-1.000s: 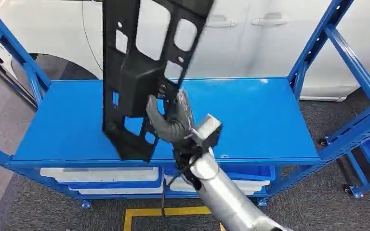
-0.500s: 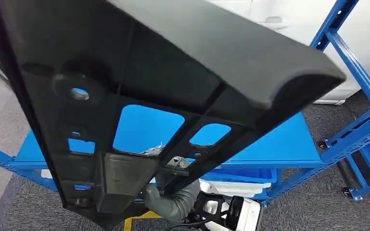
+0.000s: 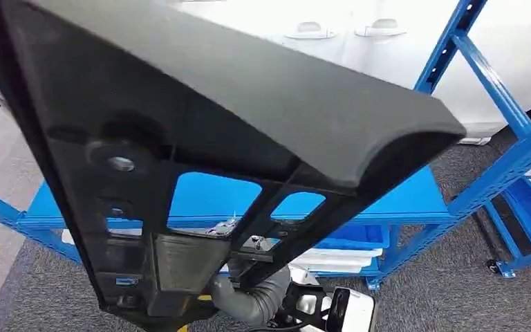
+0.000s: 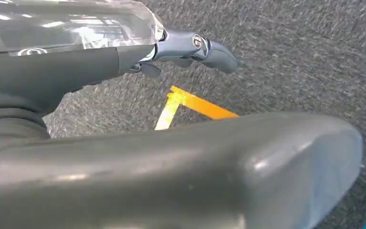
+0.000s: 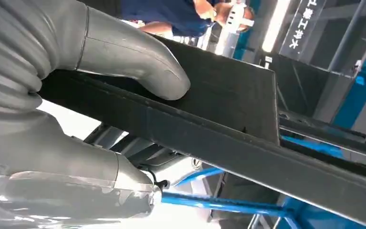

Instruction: Take the parts from the cabinet and place them on the table.

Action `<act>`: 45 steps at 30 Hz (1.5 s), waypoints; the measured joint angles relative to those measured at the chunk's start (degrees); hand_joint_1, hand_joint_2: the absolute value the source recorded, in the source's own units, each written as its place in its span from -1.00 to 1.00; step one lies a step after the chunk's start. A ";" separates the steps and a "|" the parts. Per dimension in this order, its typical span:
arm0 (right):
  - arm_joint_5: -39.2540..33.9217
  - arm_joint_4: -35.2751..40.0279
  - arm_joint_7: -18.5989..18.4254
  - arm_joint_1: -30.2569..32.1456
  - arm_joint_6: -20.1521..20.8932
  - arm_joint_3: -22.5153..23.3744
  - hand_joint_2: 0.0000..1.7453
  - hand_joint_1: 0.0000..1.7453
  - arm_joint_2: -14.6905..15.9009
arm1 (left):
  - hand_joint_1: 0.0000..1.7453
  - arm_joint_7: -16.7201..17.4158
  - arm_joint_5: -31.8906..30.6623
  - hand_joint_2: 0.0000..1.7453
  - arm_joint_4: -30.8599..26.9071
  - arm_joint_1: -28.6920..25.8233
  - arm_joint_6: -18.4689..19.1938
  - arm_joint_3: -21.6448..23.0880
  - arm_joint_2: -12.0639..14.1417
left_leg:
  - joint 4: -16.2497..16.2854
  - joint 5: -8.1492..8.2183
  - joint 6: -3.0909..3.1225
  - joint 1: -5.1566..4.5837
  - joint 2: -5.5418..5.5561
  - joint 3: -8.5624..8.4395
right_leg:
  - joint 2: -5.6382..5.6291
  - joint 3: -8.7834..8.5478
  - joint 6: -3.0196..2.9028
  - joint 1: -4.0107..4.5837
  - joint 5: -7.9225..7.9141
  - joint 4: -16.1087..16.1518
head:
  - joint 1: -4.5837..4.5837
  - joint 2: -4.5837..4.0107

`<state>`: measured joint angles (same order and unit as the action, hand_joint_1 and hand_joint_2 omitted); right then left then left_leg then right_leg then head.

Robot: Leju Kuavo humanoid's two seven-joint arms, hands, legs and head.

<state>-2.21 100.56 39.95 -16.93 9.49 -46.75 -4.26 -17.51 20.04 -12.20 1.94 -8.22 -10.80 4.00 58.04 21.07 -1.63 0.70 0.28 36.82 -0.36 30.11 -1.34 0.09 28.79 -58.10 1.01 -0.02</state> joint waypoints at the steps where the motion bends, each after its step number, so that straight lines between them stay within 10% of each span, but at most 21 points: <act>1: 0.00 -0.07 0.00 -0.04 -0.09 0.07 1.00 1.00 0.00 | -1.00 0.00 -0.29 -1.00 0.04 -0.04 0.20 -0.09 0.00 | 0.54 0.91 -0.20 0.31 0.07 0.35 | 0.37 0.22 -0.40 -0.30 -0.62 0.21 | 0.00 0.00; 4: 0.15 -0.31 0.00 0.07 -0.81 0.33 1.00 1.00 0.09 | -1.00 0.02 -0.83 -1.00 0.07 -0.18 0.22 -0.15 -0.04 | 11.70 10.22 -0.85 0.37 0.00 4.03 | 0.47 2.24 -1.08 -0.09 -2.18 0.13 | 0.00 0.00; 6: 0.31 -0.48 -0.02 0.31 -1.53 0.57 1.00 1.00 0.37 | -1.00 0.35 -1.07 -1.00 0.07 -0.24 0.33 -0.20 -0.11 | 17.88 13.14 -1.03 0.39 -0.01 5.06 | 0.53 3.82 -1.10 0.16 -3.24 -0.06 | 0.00 0.00; 11: 0.85 -0.50 -0.02 0.72 -2.14 0.96 1.00 1.00 0.74 | -1.00 0.85 -1.99 -1.00 0.07 0.12 0.24 -0.22 -0.13 | -1.32 9.56 0.51 -0.08 0.08 -9.11 | 0.41 6.36 -0.37 0.53 -5.51 -0.46 | 0.02 0.02; 16: 1.11 -0.48 -0.02 1.61 -0.96 1.66 1.00 1.00 1.12 | -1.00 1.01 -3.15 -1.00 0.15 -0.11 0.44 -0.22 -0.22 | -1.91 6.02 2.29 -0.11 -0.30 -7.81 | 0.22 6.91 1.45 0.12 -6.76 -0.31 | 0.00 0.00; 20: 1.27 -0.31 -0.02 2.63 0.07 2.56 1.00 1.00 1.64 | -1.00 1.73 -3.56 -1.00 0.15 -0.06 0.46 -0.22 -0.37 | -1.96 3.20 3.12 -0.25 -0.55 -4.17 | 0.19 10.79 2.14 -0.20 6.11 -14.20 | 0.00 0.00; 22: 1.46 -0.20 -0.02 3.30 0.44 2.91 1.00 1.00 2.10 | -1.00 2.08 -3.76 -1.00 0.17 -0.08 0.44 -0.20 -0.52 | -1.76 1.76 2.97 -0.25 -0.65 -2.09 | 0.19 10.21 2.35 -0.33 5.64 -18.11 | 0.00 0.00; 25: 1.66 0.22 0.00 3.73 0.85 3.56 1.00 1.00 2.49 | -1.00 2.56 -4.17 -1.00 0.24 -0.09 0.44 -0.06 -0.98 | -0.89 0.02 2.37 -0.15 -0.64 0.89 | 0.25 1.24 2.20 -0.44 0.26 -8.02 | 0.00 0.00; 27: 1.75 0.63 -0.02 3.82 1.25 3.93 1.00 1.00 2.60 | -1.00 2.69 -4.59 -1.00 0.24 -0.06 0.44 0.18 -1.18 | 0.08 -0.74 1.77 -0.41 -0.57 1.90 | 0.21 -5.38 1.58 -0.10 3.76 1.91 | 0.00 0.00; 31: 1.97 0.70 0.00 4.91 2.32 4.77 1.00 1.00 2.89 | -1.00 2.93 -5.07 -1.00 0.42 -0.34 0.92 0.50 -1.24 | -0.62 -2.67 0.34 0.03 -0.47 2.30 | 0.42 -3.48 -0.48 -0.29 1.69 1.50 | -0.02 0.00; 34: 2.21 0.72 0.00 5.34 3.00 5.03 1.00 1.00 2.93 | -1.00 2.93 -5.16 -1.00 0.44 -0.32 1.20 0.61 -1.31 | 7.61 7.86 -0.46 0.20 -0.39 4.38 | 0.60 -0.94 -1.26 -0.11 -0.54 1.40 | 0.00 0.00; 36: 2.05 0.72 0.00 5.73 3.56 5.22 1.00 1.00 2.93 | -1.00 2.91 -5.11 -1.00 0.44 -0.27 1.20 0.61 -1.33 | 15.53 11.34 -0.80 0.23 -0.40 5.50 | 0.65 0.88 -1.26 0.08 -1.93 1.15 | 0.02 0.00; 38: 2.05 0.72 0.00 5.91 4.61 5.40 1.00 1.00 2.93 | -1.00 2.91 -5.09 -1.00 0.44 -0.28 1.20 0.61 -1.35 | 17.20 7.97 -0.69 0.28 -0.40 3.56 | 0.72 2.97 -1.17 0.29 -3.24 0.80 | 0.00 0.00; 40: 2.05 0.72 -0.02 5.89 5.11 5.51 1.00 1.00 2.93 | -1.00 2.73 -5.09 -1.00 0.44 -0.22 1.20 0.61 -1.38 | 9.96 5.08 -0.08 0.23 -0.38 -2.65 | 0.67 4.65 -0.98 0.46 -4.37 0.54 | 0.02 0.00; 42: 2.05 0.77 0.00 5.83 5.18 5.60 1.00 1.00 2.93 | -1.00 2.69 -5.09 -1.00 0.44 0.09 1.20 0.61 -1.38 | -1.32 8.55 0.77 -0.32 -0.32 -10.61 | 0.61 5.29 -0.45 0.80 -5.23 0.34 | 0.00 0.00; 45: 1.97 0.77 0.00 5.57 5.92 5.64 1.00 1.00 2.93 | -1.00 2.51 -5.05 -1.00 0.44 0.20 1.05 0.61 -1.48 | -2.21 8.00 1.60 -0.83 -0.24 -10.06 | 0.87 5.39 0.62 0.24 -6.87 0.74 | 0.00 0.00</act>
<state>-0.24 101.33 39.95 -11.36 15.41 -41.11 -1.33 -14.99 14.99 -11.76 2.14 -7.17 -10.19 2.51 55.84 29.07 -0.03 -0.13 0.04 26.75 0.51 35.50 -0.72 0.33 21.92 -57.36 1.01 -0.02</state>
